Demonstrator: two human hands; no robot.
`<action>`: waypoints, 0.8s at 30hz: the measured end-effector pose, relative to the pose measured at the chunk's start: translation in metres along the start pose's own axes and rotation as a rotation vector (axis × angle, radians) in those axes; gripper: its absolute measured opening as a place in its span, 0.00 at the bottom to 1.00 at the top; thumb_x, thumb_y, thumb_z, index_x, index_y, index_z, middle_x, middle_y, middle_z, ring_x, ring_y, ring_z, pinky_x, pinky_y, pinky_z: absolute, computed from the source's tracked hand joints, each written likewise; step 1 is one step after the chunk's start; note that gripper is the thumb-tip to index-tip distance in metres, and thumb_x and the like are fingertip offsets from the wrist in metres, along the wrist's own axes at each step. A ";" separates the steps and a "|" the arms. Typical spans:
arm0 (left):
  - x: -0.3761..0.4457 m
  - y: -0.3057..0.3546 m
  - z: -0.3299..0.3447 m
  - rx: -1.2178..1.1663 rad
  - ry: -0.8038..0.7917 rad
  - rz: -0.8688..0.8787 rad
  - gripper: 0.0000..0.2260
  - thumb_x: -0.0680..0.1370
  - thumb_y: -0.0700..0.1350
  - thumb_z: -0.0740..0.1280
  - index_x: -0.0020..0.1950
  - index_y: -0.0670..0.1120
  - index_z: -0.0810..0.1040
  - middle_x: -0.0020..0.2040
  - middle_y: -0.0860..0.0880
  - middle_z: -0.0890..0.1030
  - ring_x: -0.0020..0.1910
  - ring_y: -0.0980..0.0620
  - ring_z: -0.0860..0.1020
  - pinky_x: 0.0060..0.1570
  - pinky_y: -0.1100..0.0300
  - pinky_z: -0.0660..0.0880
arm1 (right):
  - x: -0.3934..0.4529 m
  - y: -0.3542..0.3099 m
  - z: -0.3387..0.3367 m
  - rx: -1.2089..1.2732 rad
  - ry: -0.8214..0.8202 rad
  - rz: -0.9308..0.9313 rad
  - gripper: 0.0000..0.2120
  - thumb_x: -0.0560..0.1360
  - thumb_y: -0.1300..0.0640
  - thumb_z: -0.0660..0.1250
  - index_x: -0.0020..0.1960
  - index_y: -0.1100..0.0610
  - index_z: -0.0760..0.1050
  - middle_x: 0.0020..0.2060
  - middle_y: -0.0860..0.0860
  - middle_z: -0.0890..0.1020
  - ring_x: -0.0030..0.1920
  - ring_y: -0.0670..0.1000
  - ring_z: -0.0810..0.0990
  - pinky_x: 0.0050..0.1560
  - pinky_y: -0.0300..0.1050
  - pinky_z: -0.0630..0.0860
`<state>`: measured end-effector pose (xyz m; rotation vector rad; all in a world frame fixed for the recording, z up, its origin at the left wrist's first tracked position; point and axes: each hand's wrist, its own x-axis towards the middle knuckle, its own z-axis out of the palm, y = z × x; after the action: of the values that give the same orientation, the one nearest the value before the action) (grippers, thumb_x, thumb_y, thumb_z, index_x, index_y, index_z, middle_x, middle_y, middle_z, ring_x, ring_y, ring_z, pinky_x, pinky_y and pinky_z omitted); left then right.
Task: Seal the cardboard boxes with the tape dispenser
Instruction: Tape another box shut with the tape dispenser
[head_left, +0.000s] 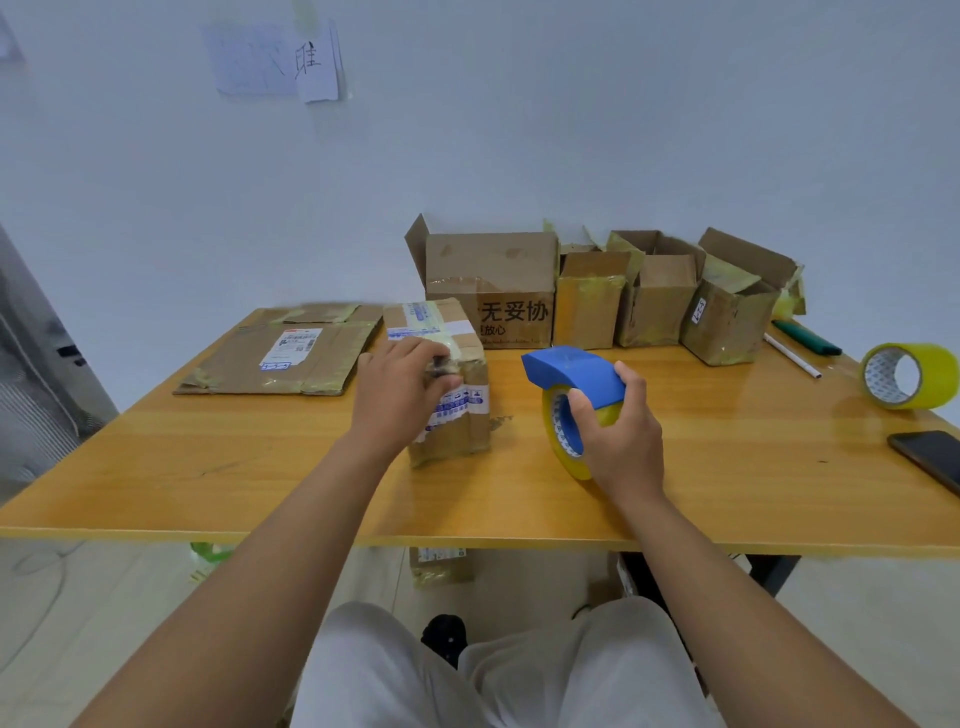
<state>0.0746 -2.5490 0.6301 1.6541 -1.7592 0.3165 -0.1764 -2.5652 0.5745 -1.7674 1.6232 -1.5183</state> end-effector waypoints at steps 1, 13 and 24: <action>0.000 -0.001 -0.001 -0.029 -0.011 -0.008 0.15 0.77 0.54 0.70 0.61 0.50 0.79 0.58 0.52 0.81 0.58 0.49 0.74 0.53 0.56 0.61 | 0.000 0.000 0.000 -0.002 0.000 -0.001 0.30 0.78 0.40 0.65 0.74 0.51 0.63 0.55 0.51 0.77 0.51 0.53 0.77 0.44 0.46 0.72; -0.002 -0.040 -0.027 -0.139 -0.307 0.003 0.19 0.82 0.45 0.64 0.73 0.56 0.72 0.76 0.51 0.68 0.74 0.48 0.63 0.71 0.48 0.64 | 0.001 -0.002 0.002 -0.015 0.015 -0.008 0.29 0.78 0.40 0.65 0.74 0.51 0.63 0.52 0.48 0.75 0.50 0.52 0.76 0.43 0.46 0.71; -0.001 -0.056 -0.037 -0.222 -0.391 0.020 0.22 0.82 0.45 0.65 0.76 0.54 0.68 0.77 0.57 0.64 0.77 0.55 0.60 0.74 0.52 0.59 | 0.001 -0.001 0.003 -0.016 0.023 -0.005 0.30 0.78 0.40 0.66 0.74 0.51 0.63 0.55 0.49 0.76 0.50 0.51 0.75 0.44 0.45 0.70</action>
<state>0.1397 -2.5346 0.6409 1.6130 -2.0100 -0.2038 -0.1740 -2.5668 0.5749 -1.7701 1.6473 -1.5374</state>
